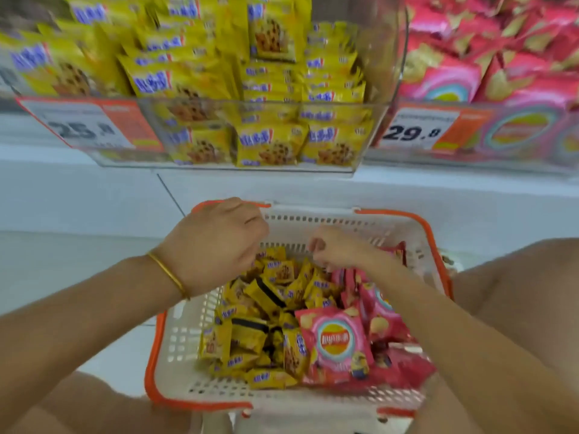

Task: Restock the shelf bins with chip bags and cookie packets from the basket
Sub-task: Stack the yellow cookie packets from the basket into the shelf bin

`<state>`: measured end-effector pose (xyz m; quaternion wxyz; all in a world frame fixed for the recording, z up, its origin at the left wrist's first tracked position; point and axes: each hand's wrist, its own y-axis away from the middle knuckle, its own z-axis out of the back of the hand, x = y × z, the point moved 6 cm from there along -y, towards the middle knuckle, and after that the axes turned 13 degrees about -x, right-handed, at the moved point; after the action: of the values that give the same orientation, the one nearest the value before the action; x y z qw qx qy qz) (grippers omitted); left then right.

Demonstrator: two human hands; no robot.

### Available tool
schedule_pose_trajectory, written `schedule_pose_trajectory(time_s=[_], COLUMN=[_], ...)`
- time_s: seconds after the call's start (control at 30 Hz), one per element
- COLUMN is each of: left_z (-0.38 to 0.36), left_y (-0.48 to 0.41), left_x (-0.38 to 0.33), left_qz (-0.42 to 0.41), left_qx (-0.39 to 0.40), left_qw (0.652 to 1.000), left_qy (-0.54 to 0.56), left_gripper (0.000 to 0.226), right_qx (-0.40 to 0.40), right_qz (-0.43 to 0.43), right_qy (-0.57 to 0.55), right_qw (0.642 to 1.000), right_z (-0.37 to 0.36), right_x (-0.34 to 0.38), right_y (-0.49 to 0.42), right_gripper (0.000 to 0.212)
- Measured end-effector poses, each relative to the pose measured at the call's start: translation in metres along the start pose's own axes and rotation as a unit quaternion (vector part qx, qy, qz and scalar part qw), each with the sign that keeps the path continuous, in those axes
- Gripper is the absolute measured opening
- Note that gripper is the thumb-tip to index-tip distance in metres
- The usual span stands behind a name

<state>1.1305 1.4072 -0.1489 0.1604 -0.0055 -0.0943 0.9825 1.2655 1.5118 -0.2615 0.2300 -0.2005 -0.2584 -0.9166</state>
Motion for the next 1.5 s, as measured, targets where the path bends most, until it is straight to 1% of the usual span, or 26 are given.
schedule_pose_trajectory(time_s=[0.07,0.1,0.17,0.23,0.33,0.37,0.4,0.5,0.57,0.6,0.63,0.67,0.73,0.8,0.87,0.97,1.03,1.13,1.2,1.27,1.33,1.37,1.4,1.47,1.5], left_z=[-0.011,-0.016,-0.023,-0.028,-0.031,-0.032,-0.033,-0.032,-0.029,-0.027,-0.026,-0.029,-0.032,-0.030,-0.028,-0.019,-0.009,0.015,0.038,0.062,0.087,0.101,0.115,0.144,0.153], left_y=[0.002,0.001,0.001,-0.002,-0.009,-0.012,-0.015,-0.018,-0.019,-0.019,-0.020,-0.019,-0.017,-0.019,-0.021,-0.025,-0.030,-0.037,-0.042,-0.048,-0.055,-0.058,-0.061,-0.064,-0.067], left_x=[0.003,0.003,0.004,0.004,0.005,0.004,0.003,0.000,-0.004,-0.007,-0.009,-0.009,-0.006,-0.006,-0.007,-0.013,-0.016,-0.016,-0.011,-0.005,0.002,0.008,0.016,0.034,0.041], left_qz=[0.012,0.014,0.018,0.014,0.024,0.022,0.020,0.011,0.010,0.012,0.014,0.024,0.073,0.123,0.168,0.219,0.239,0.274,0.277,0.269,0.261,0.262,0.265,0.252,0.238], left_qx=[0.020,0.026,0.034,0.036,0.052,0.058,0.065,0.070,0.061,0.059,0.065,0.082,0.131,0.141,0.151,0.155,0.133,0.086,0.038,-0.013,-0.079,-0.128,-0.189,-0.300,-0.327], left_qw=[1.000,0.999,0.999,0.999,0.997,0.997,0.997,0.997,0.997,0.997,0.997,0.995,0.986,0.975,0.959,0.928,0.911,0.868,0.847,0.827,0.813,0.809,0.814,0.842,0.860], left_qy=[0.013,0.019,0.027,0.030,0.045,0.045,0.043,0.039,0.042,0.046,0.044,0.043,0.066,0.119,0.171,0.258,0.309,0.406,0.453,0.493,0.515,0.510,0.481,0.371,0.313], left_gripper=[0.039,0.040,0.041,0.040,0.041,0.042,0.042,0.043,0.043,0.042,0.039,0.035,0.030,0.031,0.039,0.051,0.043,0.026,0.021,0.010,0.006,0.006,0.008,0.016,0.020], right_qx=[0.035,0.067,0.158,0.210,0.228,0.237,0.237,0.198,0.152,0.119,0.084,0.051,0.003,-0.001,-0.002,-0.014,-0.040,-0.082,-0.095,-0.127,-0.180,-0.215,-0.257,-0.350,-0.394], right_qz=[-0.006,0.001,0.005,0.003,-0.027,-0.023,-0.007,0.052,0.070,0.071,0.068,0.058,0.044,0.049,0.058,0.054,0.051,0.061,0.080,0.101,0.121,0.132,0.143,0.151,0.140], right_qy=[0.084,0.111,0.141,0.116,0.031,0.029,0.054,0.125,0.128,0.121,0.099,0.062,-0.017,-0.073,-0.135,-0.290,-0.350,-0.385,-0.384,-0.364,-0.351,-0.333,-0.303,-0.213,-0.160], right_qw=[0.996,0.992,0.977,0.971,0.973,0.971,0.970,0.971,0.978,0.983,0.989,0.995,0.999,0.996,0.989,0.955,0.935,0.917,0.915,0.917,0.911,0.908,0.906,0.900,0.894], right_z=[-0.045,-0.065,-0.100,-0.110,-0.102,-0.100,-0.100,-0.107,-0.103,-0.094,-0.081,-0.065,-0.031,-0.004,0.016,0.038,0.052,0.075,0.092,0.112,0.139,0.157,0.175,0.214,0.232], right_x=[-0.035,-0.049,-0.071,-0.075,-0.074,-0.074,-0.075,-0.078,-0.075,-0.072,-0.066,-0.060,-0.042,-0.021,-0.002,0.021,0.034,0.051,0.063,0.075,0.091,0.102,0.111,0.131,0.140], right_y=[-0.018,-0.021,-0.021,-0.018,-0.019,-0.019,-0.018,-0.013,-0.014,-0.015,-0.016,-0.016,-0.009,0.004,0.019,0.041,0.056,0.075,0.089,0.100,0.105,0.106,0.104,0.097,0.090], right_gripper=[0.022,0.025,0.031,0.027,0.021,0.023,0.026,0.028,0.021,0.015,0.010,0.012,0.013,0.011,0.013,0.012,0.007,0.004,0.019,0.032,0.030,0.028,0.028,0.047,0.049])
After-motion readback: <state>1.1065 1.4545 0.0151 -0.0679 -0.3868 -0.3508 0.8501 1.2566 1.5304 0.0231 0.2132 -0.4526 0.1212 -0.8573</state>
